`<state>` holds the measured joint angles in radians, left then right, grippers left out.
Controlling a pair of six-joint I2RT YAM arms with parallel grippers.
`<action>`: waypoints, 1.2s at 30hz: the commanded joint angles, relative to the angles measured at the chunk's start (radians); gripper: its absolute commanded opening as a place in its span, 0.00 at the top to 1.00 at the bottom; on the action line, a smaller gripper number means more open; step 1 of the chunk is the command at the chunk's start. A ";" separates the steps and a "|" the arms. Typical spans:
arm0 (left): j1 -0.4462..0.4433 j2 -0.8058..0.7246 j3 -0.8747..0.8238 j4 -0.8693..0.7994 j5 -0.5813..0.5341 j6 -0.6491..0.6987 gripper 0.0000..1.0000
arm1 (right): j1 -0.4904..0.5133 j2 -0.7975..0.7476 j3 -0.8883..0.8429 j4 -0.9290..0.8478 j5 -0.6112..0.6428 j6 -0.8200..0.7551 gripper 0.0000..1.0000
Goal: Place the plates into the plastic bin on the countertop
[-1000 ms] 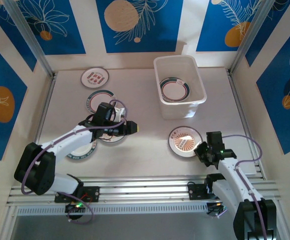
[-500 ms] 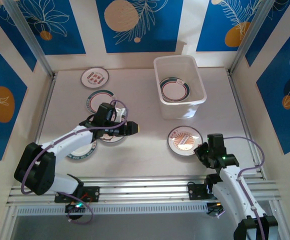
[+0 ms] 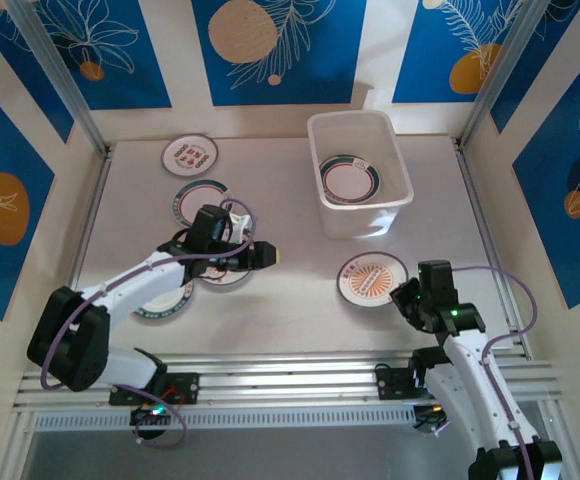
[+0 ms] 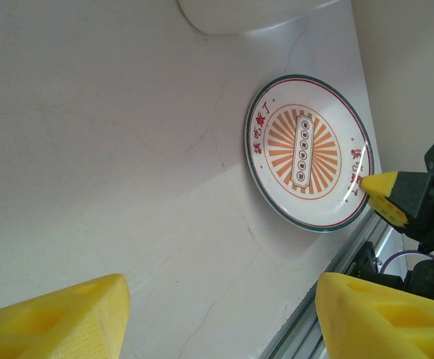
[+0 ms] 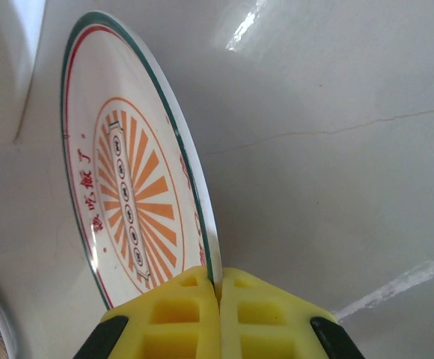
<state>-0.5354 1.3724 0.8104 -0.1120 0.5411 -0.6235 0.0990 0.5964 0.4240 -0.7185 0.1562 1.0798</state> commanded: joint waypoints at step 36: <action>0.109 -0.077 0.048 -0.114 -0.048 0.136 0.32 | -0.409 0.114 0.450 -0.064 -0.011 -0.309 1.00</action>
<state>-0.4412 1.2915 0.8165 -0.2066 0.4858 -0.5140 -0.2825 0.7120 0.8116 -0.8230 0.1886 0.8181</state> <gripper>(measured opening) 0.678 0.064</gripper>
